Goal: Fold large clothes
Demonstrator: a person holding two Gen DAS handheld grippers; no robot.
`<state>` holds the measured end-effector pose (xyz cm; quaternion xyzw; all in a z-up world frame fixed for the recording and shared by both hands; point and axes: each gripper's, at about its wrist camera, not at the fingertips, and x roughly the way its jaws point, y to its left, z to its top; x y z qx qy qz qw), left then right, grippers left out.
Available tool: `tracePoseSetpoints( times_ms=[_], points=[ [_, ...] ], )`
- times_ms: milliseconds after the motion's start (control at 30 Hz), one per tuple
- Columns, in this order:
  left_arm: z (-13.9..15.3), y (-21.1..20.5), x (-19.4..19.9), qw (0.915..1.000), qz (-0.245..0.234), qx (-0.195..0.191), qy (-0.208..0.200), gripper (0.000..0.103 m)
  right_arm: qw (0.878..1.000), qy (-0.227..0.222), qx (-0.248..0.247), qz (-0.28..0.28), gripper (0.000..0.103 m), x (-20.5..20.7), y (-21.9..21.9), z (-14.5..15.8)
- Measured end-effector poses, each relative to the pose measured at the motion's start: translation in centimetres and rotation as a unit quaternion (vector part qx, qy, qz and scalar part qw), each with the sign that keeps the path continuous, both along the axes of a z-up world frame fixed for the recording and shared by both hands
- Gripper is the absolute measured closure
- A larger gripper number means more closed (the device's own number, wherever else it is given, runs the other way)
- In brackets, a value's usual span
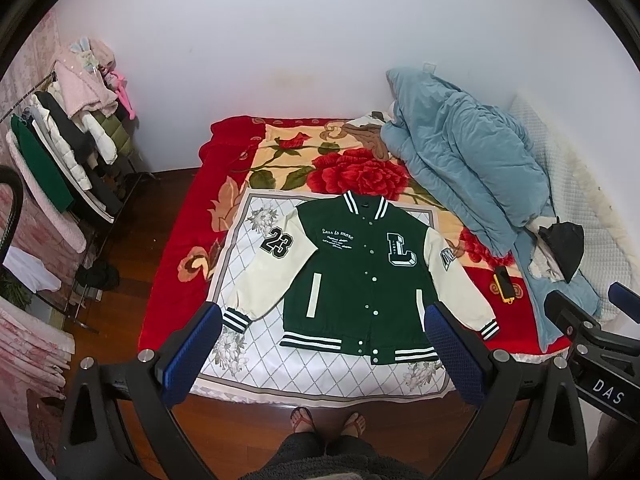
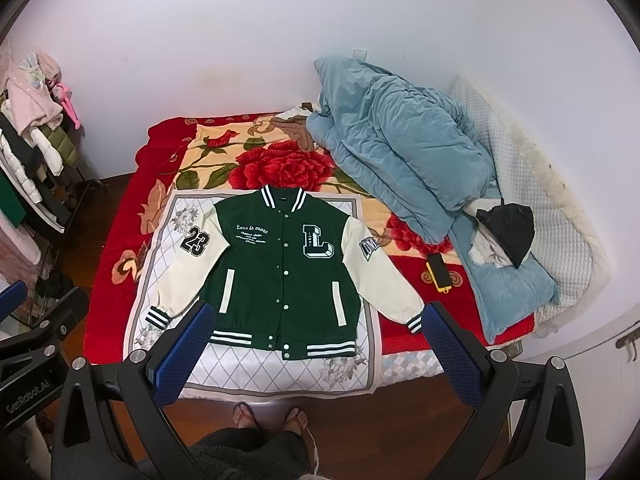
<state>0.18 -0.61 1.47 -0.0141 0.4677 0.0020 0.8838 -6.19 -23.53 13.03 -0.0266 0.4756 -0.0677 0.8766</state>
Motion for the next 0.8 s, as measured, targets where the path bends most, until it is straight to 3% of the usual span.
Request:
tracePoseSetpoints(
  times_ms=[467,600,800],
  points=[
    [0.4,-0.2,0.1,1.0000,0.000,-0.002,-0.002,0.000,1.000,-0.003,0.001,0.000,0.000,-0.3,0.0,0.1],
    [2.3,-1.0,0.9,1.0000,0.000,-0.002,-0.002,0.000,1.000,-0.003,0.001,0.000,0.000,-0.2,0.0,0.3],
    [2.4,-1.3,1.0,1.0000,-0.001,-0.002,-0.003,0.000,1.000,-0.003,0.001,0.000,0.000,-0.2,0.1,0.5]
  ],
)
